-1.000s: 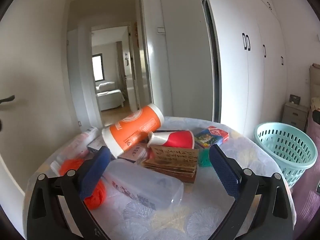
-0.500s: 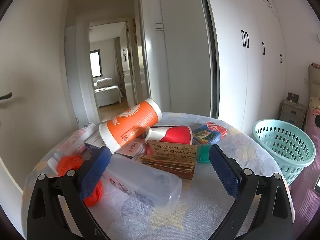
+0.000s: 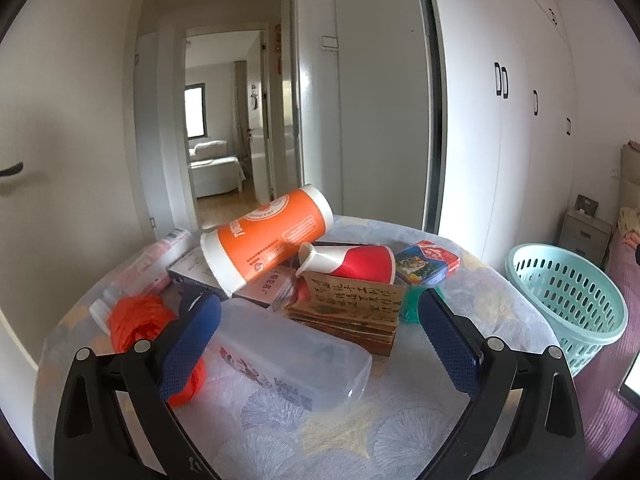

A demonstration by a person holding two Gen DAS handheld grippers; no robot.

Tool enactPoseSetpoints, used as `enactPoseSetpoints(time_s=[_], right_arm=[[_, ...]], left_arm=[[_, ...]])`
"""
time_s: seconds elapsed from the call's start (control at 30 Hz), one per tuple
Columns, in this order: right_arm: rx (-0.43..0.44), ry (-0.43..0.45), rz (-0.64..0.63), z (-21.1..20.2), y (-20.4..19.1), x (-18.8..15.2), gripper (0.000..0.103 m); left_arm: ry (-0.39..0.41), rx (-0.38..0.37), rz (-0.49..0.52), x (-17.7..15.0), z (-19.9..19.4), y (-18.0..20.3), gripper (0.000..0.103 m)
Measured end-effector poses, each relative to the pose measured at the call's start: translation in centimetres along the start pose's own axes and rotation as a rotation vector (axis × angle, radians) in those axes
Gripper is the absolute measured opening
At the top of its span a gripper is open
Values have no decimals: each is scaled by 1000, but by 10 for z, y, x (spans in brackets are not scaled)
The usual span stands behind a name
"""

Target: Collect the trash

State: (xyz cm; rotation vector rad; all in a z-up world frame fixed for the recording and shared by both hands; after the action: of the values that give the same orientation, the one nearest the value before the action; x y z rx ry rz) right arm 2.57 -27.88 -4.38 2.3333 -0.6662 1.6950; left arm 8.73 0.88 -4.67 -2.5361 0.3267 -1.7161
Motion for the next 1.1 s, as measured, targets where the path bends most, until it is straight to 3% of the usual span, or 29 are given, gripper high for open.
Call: enactPoseSetpoints(time_s=[0.47,0.77,1.1], right_arm=[[31,-16,-23,-1,-12,-1,91],[50,-27,-40,-2,-18,-1,70],[73,-56,-8,1,-17,-4,72]], left_arm=[[14,1,27,2,-2,6,96],[38,9,31,3,-7,6,96],[50,11,25,6,-9,5,96]])
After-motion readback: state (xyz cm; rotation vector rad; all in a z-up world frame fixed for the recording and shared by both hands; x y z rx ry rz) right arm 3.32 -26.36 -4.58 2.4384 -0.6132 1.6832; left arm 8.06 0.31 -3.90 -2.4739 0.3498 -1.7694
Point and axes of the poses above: each gripper's, at about its wrist camera, not at the fingertips, and z roughly the way its jaws point, y to its right, x to its top, the point moved 8 cm from there along z, roughly the way its jaws point, and after that the axes turned 8 degrees about z, right-handed, at the moved point
